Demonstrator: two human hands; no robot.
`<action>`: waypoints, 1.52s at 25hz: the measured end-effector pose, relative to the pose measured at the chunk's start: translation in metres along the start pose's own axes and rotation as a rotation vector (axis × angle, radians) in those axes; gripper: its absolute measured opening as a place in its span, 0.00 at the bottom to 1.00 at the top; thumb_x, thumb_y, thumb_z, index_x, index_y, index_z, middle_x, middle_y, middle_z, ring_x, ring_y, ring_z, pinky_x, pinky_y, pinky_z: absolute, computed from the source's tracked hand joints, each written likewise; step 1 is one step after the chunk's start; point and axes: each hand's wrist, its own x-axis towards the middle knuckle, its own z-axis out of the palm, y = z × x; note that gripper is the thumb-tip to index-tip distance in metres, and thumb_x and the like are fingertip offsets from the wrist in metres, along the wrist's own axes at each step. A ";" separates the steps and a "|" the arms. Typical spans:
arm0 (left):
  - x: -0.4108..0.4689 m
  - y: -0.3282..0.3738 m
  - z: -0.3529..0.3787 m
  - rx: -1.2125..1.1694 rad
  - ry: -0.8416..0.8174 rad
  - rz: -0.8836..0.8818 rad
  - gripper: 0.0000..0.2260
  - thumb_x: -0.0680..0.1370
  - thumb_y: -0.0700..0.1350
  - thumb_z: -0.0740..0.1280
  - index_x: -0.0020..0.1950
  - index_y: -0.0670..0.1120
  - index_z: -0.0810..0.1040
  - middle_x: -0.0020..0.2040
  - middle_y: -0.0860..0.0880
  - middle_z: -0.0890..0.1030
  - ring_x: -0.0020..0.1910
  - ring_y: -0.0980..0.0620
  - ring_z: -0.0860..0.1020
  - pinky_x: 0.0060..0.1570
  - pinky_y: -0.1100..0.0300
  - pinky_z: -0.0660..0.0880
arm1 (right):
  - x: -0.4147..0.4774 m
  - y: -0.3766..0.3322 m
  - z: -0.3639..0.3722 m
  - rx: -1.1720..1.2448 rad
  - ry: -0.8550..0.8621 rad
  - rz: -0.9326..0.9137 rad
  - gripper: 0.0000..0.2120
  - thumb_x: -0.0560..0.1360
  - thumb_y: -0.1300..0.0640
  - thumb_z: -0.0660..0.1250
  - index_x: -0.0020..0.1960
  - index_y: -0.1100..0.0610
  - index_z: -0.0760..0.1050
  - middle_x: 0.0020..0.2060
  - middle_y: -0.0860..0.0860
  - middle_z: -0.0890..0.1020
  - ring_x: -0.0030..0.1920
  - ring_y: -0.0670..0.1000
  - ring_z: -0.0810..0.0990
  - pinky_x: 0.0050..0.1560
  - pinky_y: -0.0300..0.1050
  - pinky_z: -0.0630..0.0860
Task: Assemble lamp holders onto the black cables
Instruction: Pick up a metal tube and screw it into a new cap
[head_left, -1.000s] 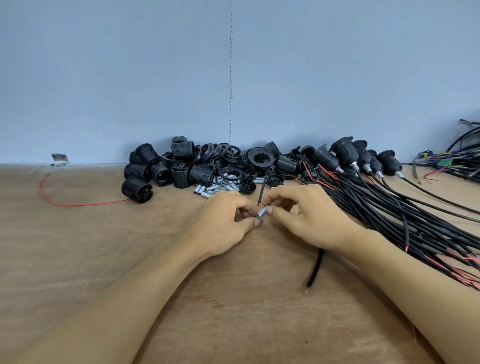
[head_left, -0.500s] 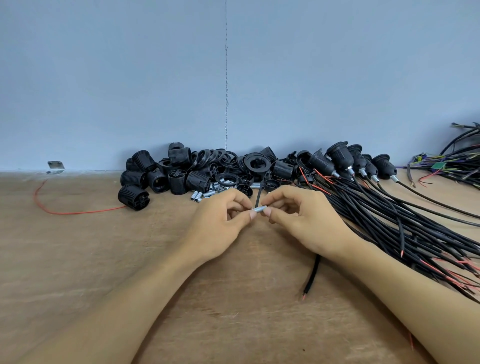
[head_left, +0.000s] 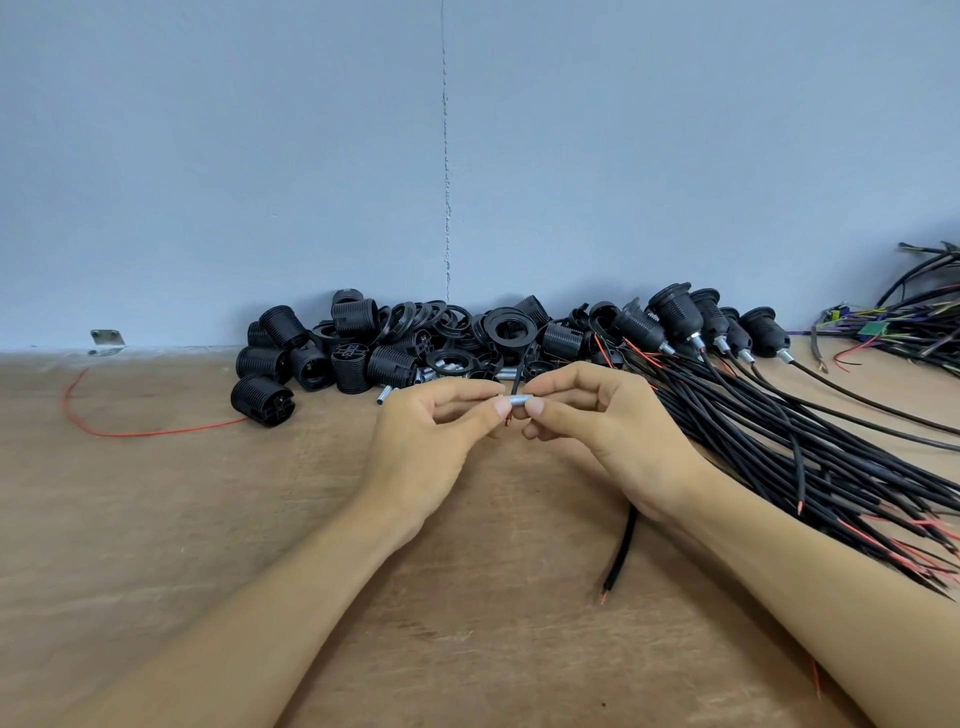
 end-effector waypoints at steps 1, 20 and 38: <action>0.000 0.000 0.000 -0.032 -0.003 -0.025 0.04 0.76 0.44 0.75 0.46 0.54 0.88 0.43 0.52 0.88 0.41 0.57 0.85 0.39 0.71 0.75 | -0.001 0.000 0.000 -0.049 0.001 -0.029 0.07 0.75 0.63 0.73 0.53 0.61 0.81 0.42 0.59 0.87 0.43 0.54 0.86 0.50 0.43 0.82; -0.001 -0.001 0.001 -0.040 -0.064 -0.113 0.05 0.76 0.42 0.75 0.51 0.47 0.85 0.42 0.48 0.88 0.41 0.53 0.85 0.38 0.65 0.77 | 0.001 0.005 -0.001 -0.192 -0.078 0.033 0.05 0.79 0.56 0.71 0.52 0.57 0.80 0.39 0.53 0.86 0.29 0.46 0.77 0.31 0.32 0.71; 0.004 -0.001 0.003 -0.005 -0.072 -0.168 0.04 0.75 0.42 0.76 0.48 0.48 0.85 0.42 0.49 0.88 0.40 0.55 0.84 0.36 0.67 0.76 | 0.003 0.005 0.001 -0.393 -0.014 0.036 0.11 0.80 0.48 0.67 0.44 0.54 0.80 0.33 0.50 0.84 0.28 0.42 0.74 0.35 0.38 0.72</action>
